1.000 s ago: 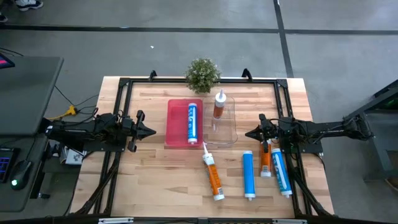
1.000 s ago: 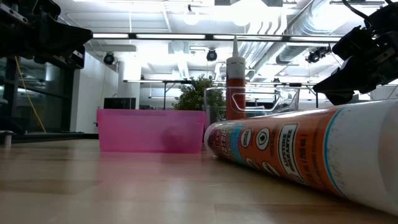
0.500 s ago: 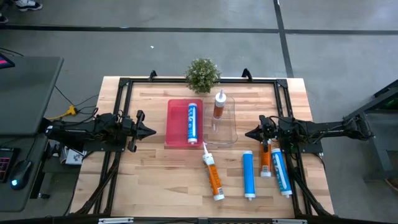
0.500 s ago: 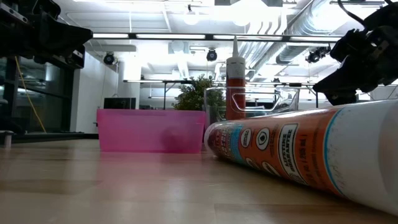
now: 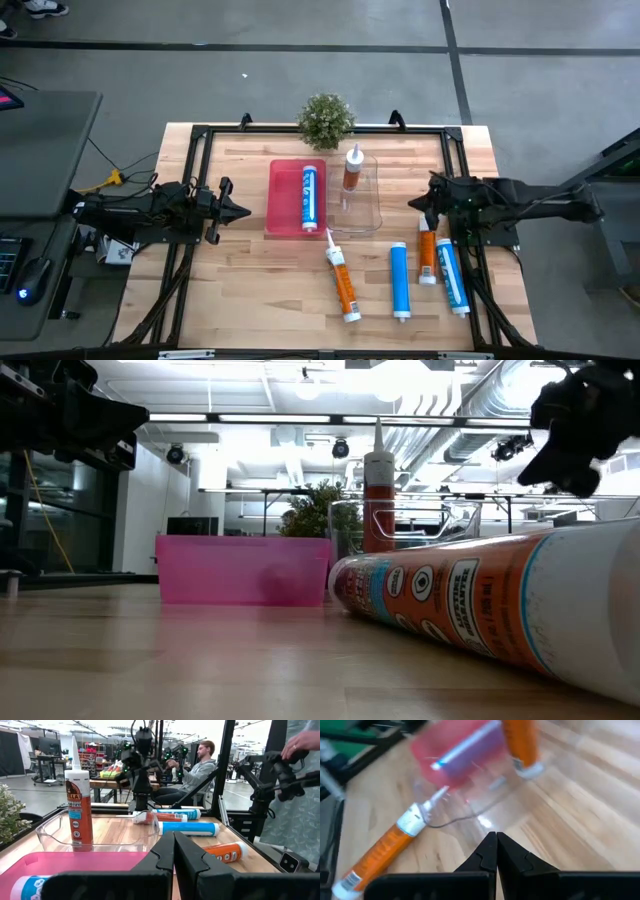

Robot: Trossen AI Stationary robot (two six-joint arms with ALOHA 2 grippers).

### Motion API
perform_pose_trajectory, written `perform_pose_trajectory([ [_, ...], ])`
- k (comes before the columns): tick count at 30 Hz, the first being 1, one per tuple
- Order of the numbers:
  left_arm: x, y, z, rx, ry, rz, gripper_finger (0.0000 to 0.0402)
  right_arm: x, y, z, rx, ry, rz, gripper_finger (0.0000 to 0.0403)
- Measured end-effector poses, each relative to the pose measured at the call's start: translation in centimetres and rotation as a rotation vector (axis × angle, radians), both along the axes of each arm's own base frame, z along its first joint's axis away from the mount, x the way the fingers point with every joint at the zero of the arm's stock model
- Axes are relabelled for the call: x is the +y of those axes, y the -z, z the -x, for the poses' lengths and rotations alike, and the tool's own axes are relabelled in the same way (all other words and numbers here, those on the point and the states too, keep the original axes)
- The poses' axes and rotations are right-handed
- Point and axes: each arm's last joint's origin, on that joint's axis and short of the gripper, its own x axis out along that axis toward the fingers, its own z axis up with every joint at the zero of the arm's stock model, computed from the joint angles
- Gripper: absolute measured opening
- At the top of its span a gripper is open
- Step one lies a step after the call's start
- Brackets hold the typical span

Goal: Pick & place silicon tubes, Sealant and Lysol wipes
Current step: Put the left orange sealant into the transparent bin

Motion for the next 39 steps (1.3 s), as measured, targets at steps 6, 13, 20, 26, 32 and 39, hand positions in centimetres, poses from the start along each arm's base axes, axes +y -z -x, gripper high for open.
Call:
perform_pose_trajectory([
  [6,0.0,0.0,0.0,0.0,0.001,0.0,0.0,0.2,-3.5,-0.3,0.178,0.114,-0.237,0.0],
  [13,0.0,0.0,0.0,0.0,0.0,0.0,0.0,1.5,-5.2,-3.2,0.317,0.113,-0.431,0.0],
  [20,0.0,0.0,0.0,0.0,0.0,0.0,0.0,4.1,-4.7,-6.3,0.456,0.172,-0.482,0.0],
  [26,0.0,0.0,0.0,0.0,0.001,0.0,0.0,7.7,-4.0,-9.1,0.543,0.238,-0.498,0.0],
  [32,0.0,0.0,0.0,0.0,0.0,0.0,0.0,11.4,-3.6,-13.0,0.564,0.299,-0.512,0.0],
  [39,0.0,0.0,0.0,0.0,0.0,0.0,0.0,14.2,-2.3,-18.3,0.586,0.331,-0.522,0.0],
])
